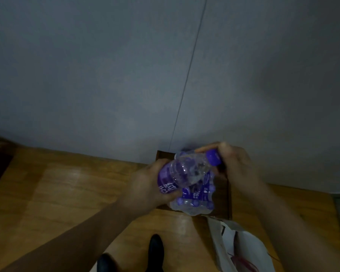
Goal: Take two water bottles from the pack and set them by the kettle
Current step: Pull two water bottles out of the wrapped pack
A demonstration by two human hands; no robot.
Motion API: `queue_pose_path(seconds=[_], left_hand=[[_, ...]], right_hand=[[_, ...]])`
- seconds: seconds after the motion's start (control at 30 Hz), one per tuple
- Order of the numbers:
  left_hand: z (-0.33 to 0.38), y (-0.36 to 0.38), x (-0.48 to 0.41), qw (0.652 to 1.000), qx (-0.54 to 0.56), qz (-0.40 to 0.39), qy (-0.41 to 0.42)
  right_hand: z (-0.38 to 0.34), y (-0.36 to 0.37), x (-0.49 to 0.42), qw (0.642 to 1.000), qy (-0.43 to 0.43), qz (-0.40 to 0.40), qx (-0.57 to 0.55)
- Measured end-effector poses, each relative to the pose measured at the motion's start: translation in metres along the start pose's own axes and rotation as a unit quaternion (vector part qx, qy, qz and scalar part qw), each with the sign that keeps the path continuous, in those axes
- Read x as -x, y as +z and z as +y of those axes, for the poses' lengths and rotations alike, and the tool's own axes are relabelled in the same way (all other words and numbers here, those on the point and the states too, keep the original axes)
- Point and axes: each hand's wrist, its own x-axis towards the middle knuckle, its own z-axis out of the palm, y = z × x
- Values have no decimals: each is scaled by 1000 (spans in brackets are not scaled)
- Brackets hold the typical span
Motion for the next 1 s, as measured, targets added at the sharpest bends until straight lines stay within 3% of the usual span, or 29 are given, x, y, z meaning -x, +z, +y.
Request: queue_pose_path(seconds=[0.03,0.1,0.13,0.2,0.33,0.5,0.63,0.8,1.0], left_hand=[[-5,-3,4,1000,2,8,-6],[-17,-7,12,999,17,26,-34],[-24,-9,15,998,27,34,-48],[-37,-14,22,996,38,48,-64],[-55,-26,34,995,27,63,-76],[-68,-38,46,994,19,82,-75],[-77,-54,68,991,24,102,-84],[-77,-88,98,988,35,129,-80],[-87,-152,161,977,42,197,-65]], right_hand=[[25,2,-15,999,40,6,26],[87,12,-45,972,110,-13,206],[120,21,-55,938,154,-38,308],[171,40,-61,878,233,-98,406],[217,60,-71,829,210,-175,489],[217,57,-77,844,189,-132,485],[173,37,-52,856,158,-36,492],[65,31,-35,892,70,70,442],[-79,116,-29,941,-36,36,335]])
